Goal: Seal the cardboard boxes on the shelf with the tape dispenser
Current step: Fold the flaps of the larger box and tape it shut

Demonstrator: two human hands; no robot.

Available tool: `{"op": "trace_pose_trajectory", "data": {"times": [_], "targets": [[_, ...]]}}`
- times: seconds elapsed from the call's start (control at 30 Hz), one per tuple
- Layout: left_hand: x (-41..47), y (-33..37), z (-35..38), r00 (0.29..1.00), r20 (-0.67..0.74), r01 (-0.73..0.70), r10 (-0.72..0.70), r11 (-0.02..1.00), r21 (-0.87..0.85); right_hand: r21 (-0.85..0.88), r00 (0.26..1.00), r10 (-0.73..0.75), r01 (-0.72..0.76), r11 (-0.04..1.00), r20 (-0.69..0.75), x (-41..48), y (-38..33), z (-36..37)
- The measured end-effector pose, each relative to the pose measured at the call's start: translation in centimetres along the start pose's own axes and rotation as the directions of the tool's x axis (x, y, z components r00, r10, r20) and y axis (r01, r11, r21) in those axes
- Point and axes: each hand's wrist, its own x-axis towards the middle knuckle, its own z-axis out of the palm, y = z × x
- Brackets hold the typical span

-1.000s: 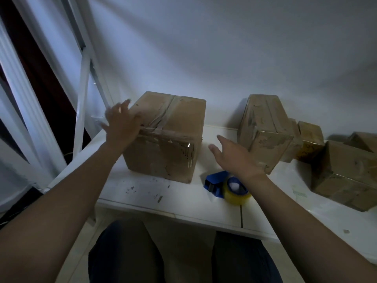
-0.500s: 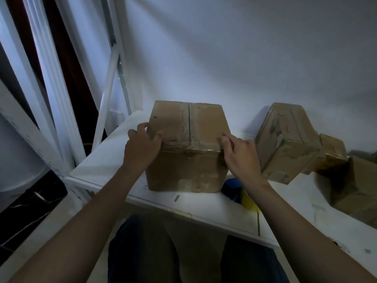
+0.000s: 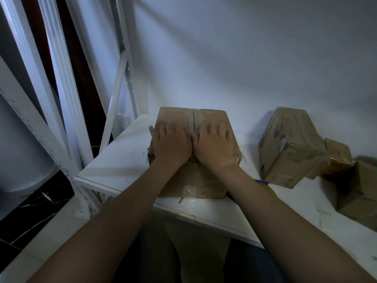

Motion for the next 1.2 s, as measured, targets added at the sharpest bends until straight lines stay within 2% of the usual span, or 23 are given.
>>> {"op": "trace_pose_trajectory", "data": {"times": [0.23,0.33,0.47,0.57,0.63,0.67,0.7,0.77,0.83,0.9,0.93,0.97,1.0,1.07,1.1,1.13,1.17,1.2], "targets": [[1.0,-2.4,0.7,0.996,0.059,-0.071,0.074,0.996,-0.048,-0.014,0.996,-0.026,0.027,1.000,0.082,0.9,2.4,0.6],[1.6,-4.5,0.8,0.992,0.096,-0.075,0.085,0.992,-0.104,0.040,0.994,0.007,-0.011,0.999,0.108,0.9,4.9,0.5],[2.0,-5.8,0.7,0.987,0.140,-0.033,0.080,0.949,-0.314,0.117,0.984,0.081,-0.100,0.988,0.157,1.2,8.1,1.2],[1.7,-6.2,0.5,0.987,0.129,-0.014,0.101,0.834,-0.552,0.338,0.990,0.011,-0.059,0.939,0.140,1.5,8.9,2.0],[1.4,-7.0,0.6,0.989,0.115,0.008,0.087,0.763,-0.647,0.497,0.995,-0.063,0.018,0.868,0.073,1.4,9.0,2.5],[1.2,-7.4,0.9,0.990,0.124,0.045,0.064,0.695,-0.718,0.572,0.995,-0.089,0.051,0.818,0.039,1.2,9.0,2.6],[0.8,-7.6,1.0,0.989,0.145,0.097,0.035,0.585,-0.805,0.661,0.996,-0.092,0.062,0.748,0.010,0.9,9.0,2.7],[0.1,-7.6,1.8,0.981,0.191,0.192,-0.034,0.334,-0.923,0.855,1.000,-0.009,0.013,0.519,-0.010,0.4,9.0,3.2],[-0.5,-7.5,2.5,0.965,0.238,0.252,-0.106,0.148,-0.956,0.962,0.995,0.100,-0.030,0.270,0.003,-0.3,8.7,3.9],[-0.8,-7.6,2.9,0.944,0.295,0.300,-0.146,0.015,-0.954,0.991,0.986,0.160,-0.055,0.119,0.036,-0.9,8.6,5.0],[-0.8,-7.5,2.8,0.937,0.315,0.317,-0.154,-0.011,-0.948,0.992,0.985,0.161,-0.079,0.102,0.062,-1.1,8.7,5.2],[-0.9,-7.4,2.5,0.933,0.324,0.330,-0.160,0.013,-0.944,0.985,0.986,0.145,-0.105,0.139,0.085,-1.0,9.0,5.3],[-0.8,-7.3,2.1,0.934,0.317,0.335,-0.164,0.092,-0.938,0.967,0.988,0.116,-0.123,0.225,0.099,-0.9,9.4,5.1],[-0.5,-7.5,1.1,0.962,0.226,0.269,-0.156,0.373,-0.888,0.864,0.996,0.076,-0.084,0.496,0.053,-0.4,10.7,4.3],[-0.1,-7.8,0.6,0.984,0.126,0.176,-0.129,0.553,-0.814,0.769,0.999,0.043,-0.008,0.640,-0.025,-0.1,11.2,3.7],[0.4,-8.0,0.3,0.999,0.017,0.043,-0.043,0.725,-0.687,0.655,0.994,-0.022,0.087,0.751,-0.106,0.1,11.4,2.9],[0.9,-8.0,0.2,0.993,-0.044,-0.113,0.106,0.846,-0.521,0.543,0.981,-0.115,0.184,0.819,-0.158,0.3,11.0,2.2],[1.4,-7.4,0.1,0.961,-0.037,-0.268,0.273,0.894,-0.360,0.452,0.963,-0.219,0.269,0.851,-0.159,0.5,10.1,1.4]]}}
